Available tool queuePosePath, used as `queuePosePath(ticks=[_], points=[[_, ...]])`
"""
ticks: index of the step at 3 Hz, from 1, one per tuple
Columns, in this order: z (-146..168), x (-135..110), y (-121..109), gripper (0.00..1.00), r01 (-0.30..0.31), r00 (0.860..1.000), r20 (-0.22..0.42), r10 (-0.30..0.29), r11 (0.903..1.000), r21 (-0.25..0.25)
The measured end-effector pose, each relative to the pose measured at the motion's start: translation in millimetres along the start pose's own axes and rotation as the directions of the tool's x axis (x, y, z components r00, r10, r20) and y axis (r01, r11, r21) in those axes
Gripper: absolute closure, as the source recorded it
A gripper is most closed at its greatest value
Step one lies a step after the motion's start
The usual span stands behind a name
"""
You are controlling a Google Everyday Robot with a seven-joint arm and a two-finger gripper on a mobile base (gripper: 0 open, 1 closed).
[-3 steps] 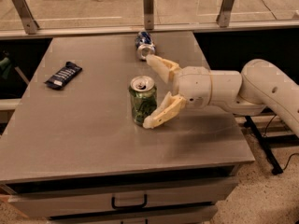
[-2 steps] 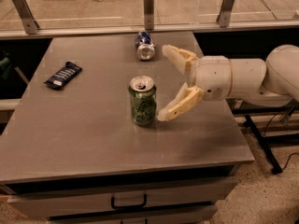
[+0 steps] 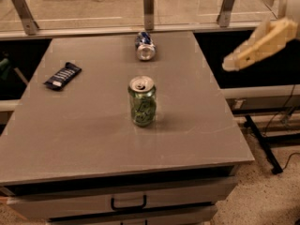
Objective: Place green can upright
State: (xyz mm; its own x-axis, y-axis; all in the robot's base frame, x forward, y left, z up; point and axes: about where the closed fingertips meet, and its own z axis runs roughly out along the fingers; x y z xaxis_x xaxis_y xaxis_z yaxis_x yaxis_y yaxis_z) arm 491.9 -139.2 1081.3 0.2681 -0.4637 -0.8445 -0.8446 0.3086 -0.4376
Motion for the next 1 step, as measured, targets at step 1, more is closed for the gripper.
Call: queuePosePath(ticks=[1], points=[[-20.9,-14.5,-16.5,0.00,0.036,0.999,-0.009,-0.035,0.9978,0.056]])
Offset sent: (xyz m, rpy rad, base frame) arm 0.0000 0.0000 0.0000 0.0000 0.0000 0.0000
